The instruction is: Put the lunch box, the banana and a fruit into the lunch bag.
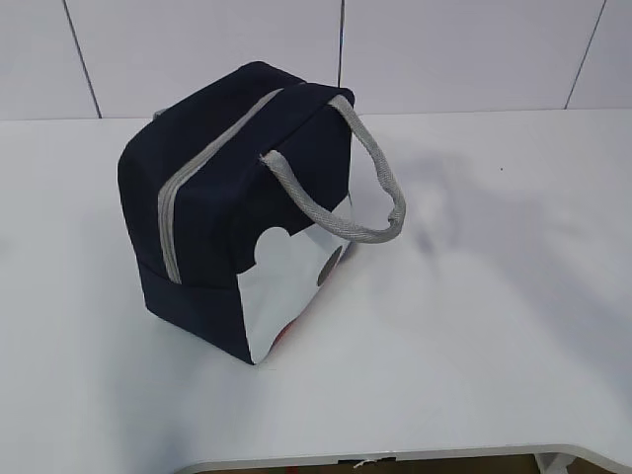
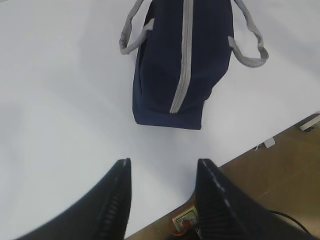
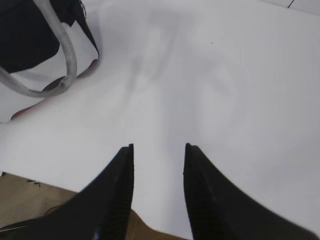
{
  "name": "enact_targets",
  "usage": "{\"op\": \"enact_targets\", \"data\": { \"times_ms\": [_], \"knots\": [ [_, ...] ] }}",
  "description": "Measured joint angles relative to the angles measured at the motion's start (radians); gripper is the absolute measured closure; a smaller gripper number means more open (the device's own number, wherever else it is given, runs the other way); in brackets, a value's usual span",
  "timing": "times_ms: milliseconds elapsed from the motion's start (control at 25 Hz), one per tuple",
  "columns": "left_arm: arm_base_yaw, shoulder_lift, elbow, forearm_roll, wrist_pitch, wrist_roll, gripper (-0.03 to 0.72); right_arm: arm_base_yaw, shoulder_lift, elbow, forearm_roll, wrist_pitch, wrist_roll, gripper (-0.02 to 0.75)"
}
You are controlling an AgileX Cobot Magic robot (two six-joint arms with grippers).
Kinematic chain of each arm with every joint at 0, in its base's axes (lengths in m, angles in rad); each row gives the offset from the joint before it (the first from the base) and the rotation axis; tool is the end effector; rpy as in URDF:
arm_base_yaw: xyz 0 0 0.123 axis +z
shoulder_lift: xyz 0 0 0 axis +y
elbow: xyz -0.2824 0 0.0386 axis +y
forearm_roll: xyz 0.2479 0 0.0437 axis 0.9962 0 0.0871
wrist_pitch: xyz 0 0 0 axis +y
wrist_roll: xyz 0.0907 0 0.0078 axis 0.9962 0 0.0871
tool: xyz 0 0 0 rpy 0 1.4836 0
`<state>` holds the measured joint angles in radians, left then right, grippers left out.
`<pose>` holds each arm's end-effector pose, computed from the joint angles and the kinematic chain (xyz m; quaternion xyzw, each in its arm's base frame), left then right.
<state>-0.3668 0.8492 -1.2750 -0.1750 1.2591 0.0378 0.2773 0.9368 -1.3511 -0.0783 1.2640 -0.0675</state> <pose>0.1031 -0.0558 0.4420 0.1920 0.8923 -0.1511 0.3796 0.1353 0.0315 0.4504 -0.1539 0.9058 0.0024 0.3949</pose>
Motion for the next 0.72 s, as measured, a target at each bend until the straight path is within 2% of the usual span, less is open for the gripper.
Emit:
{"op": "enact_targets", "data": {
  "times_ms": [320, 720],
  "knots": [
    [0.000, -0.363, 0.250, 0.047, 0.009, 0.000, 0.406, 0.000, -0.379, 0.331, 0.019, 0.004, 0.000, 0.440],
    [0.000, -0.710, 0.499, 0.040, 0.015, 0.000, 0.413, 0.000, -0.805, 0.632, 0.019, -0.006, -0.001, 0.440]
  ]
}}
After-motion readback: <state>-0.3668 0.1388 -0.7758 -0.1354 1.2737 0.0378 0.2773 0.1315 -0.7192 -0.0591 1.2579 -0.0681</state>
